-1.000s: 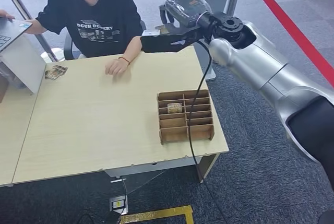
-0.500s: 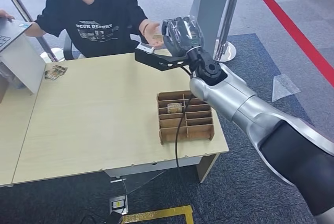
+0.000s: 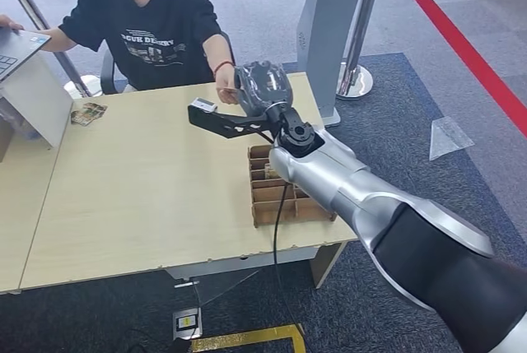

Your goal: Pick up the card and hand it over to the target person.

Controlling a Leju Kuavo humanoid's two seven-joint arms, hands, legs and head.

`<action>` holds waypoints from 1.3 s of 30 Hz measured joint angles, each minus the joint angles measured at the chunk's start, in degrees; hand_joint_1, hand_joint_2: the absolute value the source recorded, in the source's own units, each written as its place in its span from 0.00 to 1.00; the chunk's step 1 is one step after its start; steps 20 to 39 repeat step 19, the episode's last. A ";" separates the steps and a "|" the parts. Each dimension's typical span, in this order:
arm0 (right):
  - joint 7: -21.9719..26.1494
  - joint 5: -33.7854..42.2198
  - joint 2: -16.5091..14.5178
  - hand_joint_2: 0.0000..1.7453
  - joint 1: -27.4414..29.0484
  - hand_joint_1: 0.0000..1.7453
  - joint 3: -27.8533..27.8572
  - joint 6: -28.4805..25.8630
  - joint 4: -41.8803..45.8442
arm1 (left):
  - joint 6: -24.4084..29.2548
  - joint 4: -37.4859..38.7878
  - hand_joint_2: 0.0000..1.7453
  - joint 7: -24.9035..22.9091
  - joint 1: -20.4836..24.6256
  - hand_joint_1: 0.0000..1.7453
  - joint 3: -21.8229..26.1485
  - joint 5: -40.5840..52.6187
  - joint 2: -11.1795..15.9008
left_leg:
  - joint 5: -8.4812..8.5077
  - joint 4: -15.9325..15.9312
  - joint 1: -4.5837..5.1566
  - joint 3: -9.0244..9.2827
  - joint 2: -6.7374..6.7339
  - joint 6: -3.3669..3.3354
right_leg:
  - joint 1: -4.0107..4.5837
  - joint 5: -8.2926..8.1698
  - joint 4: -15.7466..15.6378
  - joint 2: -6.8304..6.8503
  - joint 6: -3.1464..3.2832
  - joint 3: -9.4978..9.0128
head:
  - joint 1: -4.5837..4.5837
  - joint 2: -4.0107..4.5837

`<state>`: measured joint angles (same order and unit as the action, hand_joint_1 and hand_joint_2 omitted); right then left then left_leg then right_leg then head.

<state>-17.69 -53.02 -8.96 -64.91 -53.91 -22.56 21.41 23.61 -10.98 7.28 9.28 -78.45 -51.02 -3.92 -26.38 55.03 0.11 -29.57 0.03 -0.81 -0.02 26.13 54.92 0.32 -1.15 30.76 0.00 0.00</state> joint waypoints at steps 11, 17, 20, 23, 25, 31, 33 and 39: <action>4.76 3.97 6.30 1.00 1.97 0.00 3.04 8.37 12.36 | 1.46 0.02 1.00 0.50 -0.38 0.00 1.58 -2.02 0.00 | 0.00 0.06 -0.01 -0.08 0.15 -0.02 | 0.01 0.03 0.02 0.14 -0.01 0.03 | 0.00 0.00; -1.83 8.73 22.93 1.00 13.54 0.00 6.77 19.60 49.06 | 2.01 -0.04 1.00 0.44 -1.03 0.00 1.93 -3.04 0.47 | 0.04 0.05 -0.07 -0.11 0.50 -0.05 | 0.07 0.06 -0.11 0.49 -0.06 -0.07 | 0.00 0.00; -3.38 9.67 26.17 1.00 17.03 0.00 8.47 20.82 55.97 | 1.57 -0.11 1.00 1.21 -1.20 0.00 2.20 -3.38 0.97 | 0.04 0.06 -0.08 -0.12 0.63 -0.06 | 0.08 0.08 -0.15 0.63 -0.08 -0.12 | 0.00 0.00; -3.38 9.67 26.17 1.00 17.03 0.00 8.47 20.82 55.97 | 1.57 -0.11 1.00 1.21 -1.20 0.00 2.20 -3.38 0.97 | 0.04 0.06 -0.08 -0.12 0.63 -0.06 | 0.08 0.08 -0.15 0.63 -0.08 -0.12 | 0.00 0.00; -3.38 9.67 26.17 1.00 17.03 0.00 8.47 20.82 55.97 | 1.57 -0.11 1.00 1.21 -1.20 0.00 2.20 -3.38 0.97 | 0.04 0.06 -0.08 -0.12 0.63 -0.06 | 0.08 0.08 -0.15 0.63 -0.08 -0.12 | 0.00 0.00; -3.38 9.67 26.17 1.00 17.03 0.00 8.47 20.82 55.97 | 1.57 -0.11 1.00 1.21 -1.20 0.00 2.20 -3.38 0.97 | 0.04 0.06 -0.08 -0.12 0.63 -0.06 | 0.08 0.08 -0.15 0.63 -0.08 -0.12 | 0.00 0.00; -3.38 9.67 26.17 1.00 17.03 0.00 8.47 20.82 55.97 | 1.57 -0.11 1.00 1.21 -1.20 0.00 2.20 -3.38 0.97 | 0.04 0.06 -0.08 -0.12 0.63 -0.06 | 0.08 0.08 -0.15 0.63 -0.08 -0.12 | 0.00 0.00; -3.38 9.67 26.17 1.00 17.03 0.00 8.47 20.82 55.97 | 1.57 -0.11 1.00 1.21 -1.20 0.00 2.20 -3.38 0.97 | 0.04 0.06 -0.08 -0.12 0.63 -0.06 | 0.08 0.08 -0.15 0.63 -0.08 -0.12 | 0.00 0.00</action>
